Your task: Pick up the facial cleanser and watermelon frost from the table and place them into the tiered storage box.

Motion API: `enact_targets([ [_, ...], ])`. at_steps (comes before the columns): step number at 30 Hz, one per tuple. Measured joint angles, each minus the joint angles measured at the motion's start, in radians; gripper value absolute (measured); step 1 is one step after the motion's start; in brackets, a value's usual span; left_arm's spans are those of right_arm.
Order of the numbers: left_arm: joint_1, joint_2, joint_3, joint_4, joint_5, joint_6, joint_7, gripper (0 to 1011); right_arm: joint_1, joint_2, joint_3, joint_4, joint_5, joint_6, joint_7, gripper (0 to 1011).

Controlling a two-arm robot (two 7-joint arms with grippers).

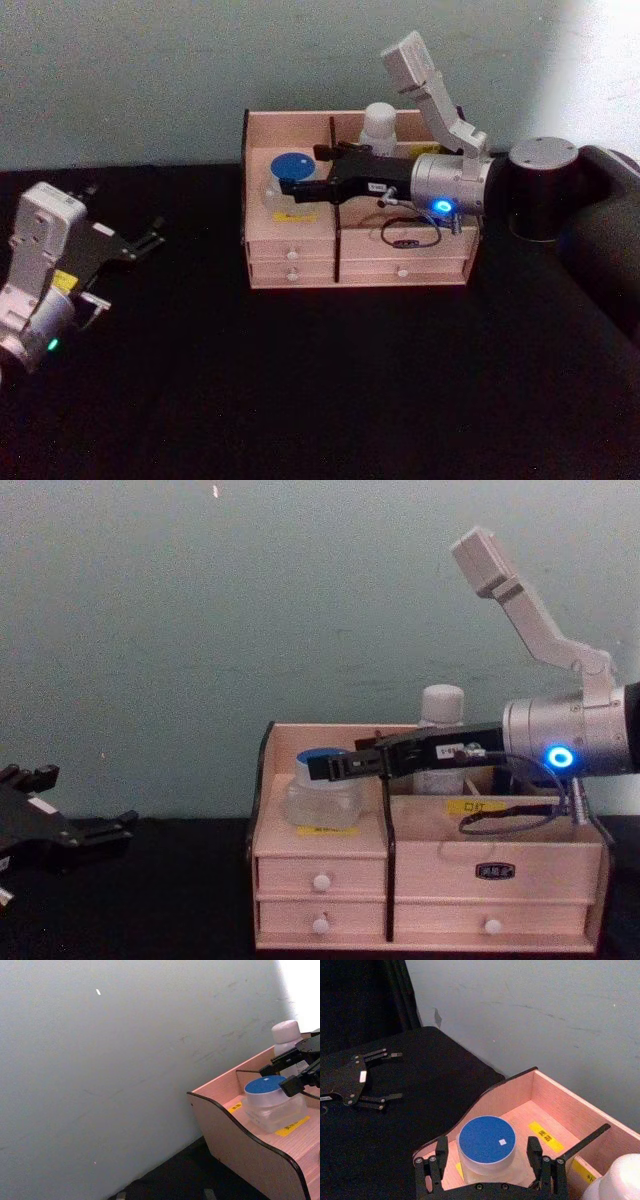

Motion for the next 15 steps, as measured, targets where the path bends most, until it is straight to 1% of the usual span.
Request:
enact_targets([
  [11,0.000,0.000,0.000,0.000,0.000,0.000,0.000,1001,-0.001,0.000,0.000,-0.001,0.000,0.001,0.000,1002],
  [15,0.000,0.000,0.000,0.000,0.000,0.000,0.000,1001,-0.020,0.018,0.012,-0.052,-0.004,0.001,-0.011,1002],
])
